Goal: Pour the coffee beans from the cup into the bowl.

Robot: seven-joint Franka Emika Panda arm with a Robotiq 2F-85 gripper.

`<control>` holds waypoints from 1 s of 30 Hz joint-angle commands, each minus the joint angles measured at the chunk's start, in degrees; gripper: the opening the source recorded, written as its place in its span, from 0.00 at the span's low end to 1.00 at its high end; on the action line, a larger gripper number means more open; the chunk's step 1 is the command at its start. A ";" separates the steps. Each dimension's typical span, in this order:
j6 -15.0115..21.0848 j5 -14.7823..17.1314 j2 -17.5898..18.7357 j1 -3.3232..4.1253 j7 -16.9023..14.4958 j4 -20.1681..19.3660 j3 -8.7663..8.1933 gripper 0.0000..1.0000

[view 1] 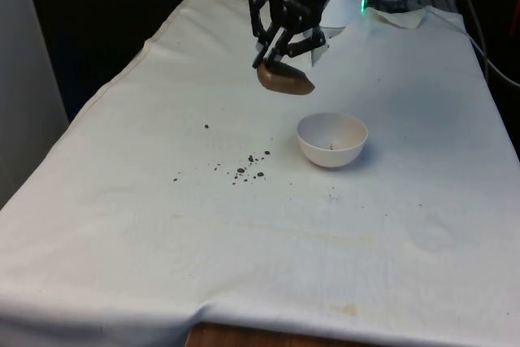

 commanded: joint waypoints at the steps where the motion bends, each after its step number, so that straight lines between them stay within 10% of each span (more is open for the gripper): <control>1: -0.23 -0.63 0.00 0.00 0.69 0.00 0.17 0.00; 30: -11.06 -17.02 0.17 0.40 16.84 -0.23 7.10 0.00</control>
